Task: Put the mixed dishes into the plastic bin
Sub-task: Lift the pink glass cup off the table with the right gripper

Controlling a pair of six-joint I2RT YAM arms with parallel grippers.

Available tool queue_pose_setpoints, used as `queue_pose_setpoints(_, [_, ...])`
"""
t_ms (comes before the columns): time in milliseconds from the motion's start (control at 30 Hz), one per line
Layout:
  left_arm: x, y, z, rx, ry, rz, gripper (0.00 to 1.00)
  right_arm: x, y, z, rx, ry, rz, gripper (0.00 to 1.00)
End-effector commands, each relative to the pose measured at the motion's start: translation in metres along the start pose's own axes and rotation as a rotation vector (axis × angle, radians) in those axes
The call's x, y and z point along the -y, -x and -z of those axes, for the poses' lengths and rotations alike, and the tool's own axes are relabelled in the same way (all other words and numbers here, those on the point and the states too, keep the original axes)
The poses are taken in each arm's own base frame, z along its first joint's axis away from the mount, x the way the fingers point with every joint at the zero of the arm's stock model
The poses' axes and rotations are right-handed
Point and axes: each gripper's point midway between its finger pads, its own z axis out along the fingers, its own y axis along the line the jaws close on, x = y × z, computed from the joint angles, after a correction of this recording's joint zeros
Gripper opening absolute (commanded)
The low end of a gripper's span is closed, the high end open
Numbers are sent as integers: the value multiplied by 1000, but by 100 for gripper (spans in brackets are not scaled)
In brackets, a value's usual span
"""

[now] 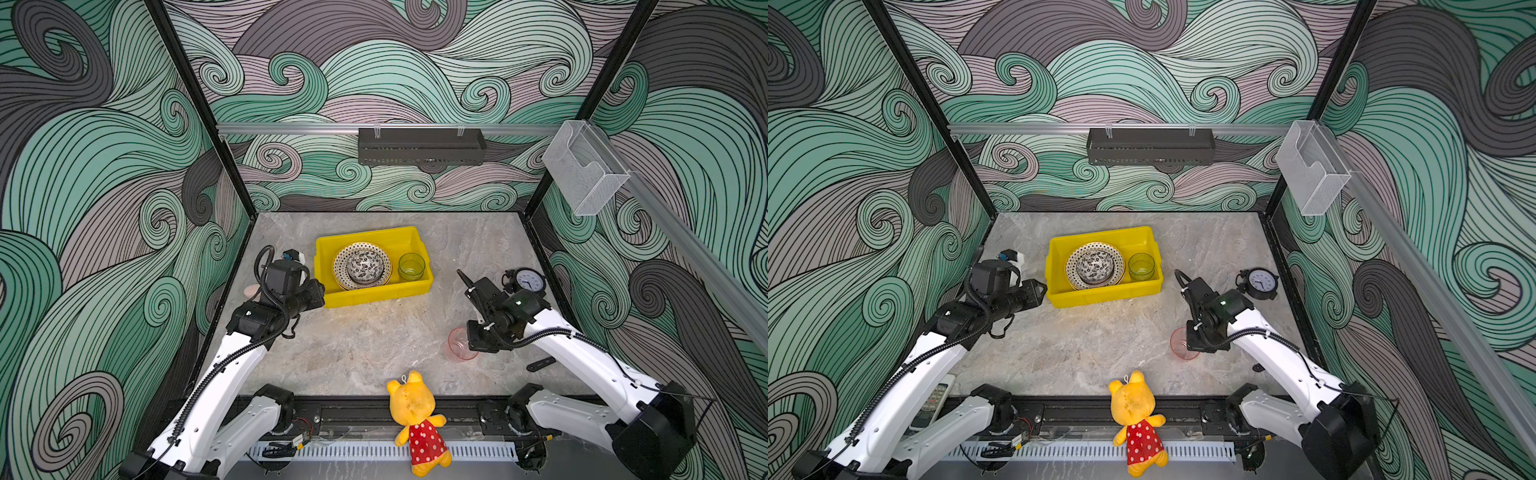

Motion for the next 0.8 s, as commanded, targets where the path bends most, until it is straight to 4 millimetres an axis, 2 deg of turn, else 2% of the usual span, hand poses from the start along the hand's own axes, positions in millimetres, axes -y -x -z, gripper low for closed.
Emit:
queue_pose_setpoints(0, [2, 9, 7, 20, -4, 8, 31, 2, 6, 9, 18, -20, 5, 0])
queue_pose_setpoints(233, [-1, 6, 6, 6, 10, 8, 31, -3, 20, 25, 66, -17, 22, 0])
queue_pose_setpoints(767, [-7, 12, 22, 50, 46, -1, 31, -16, 38, 51, 119, 15, 52, 0])
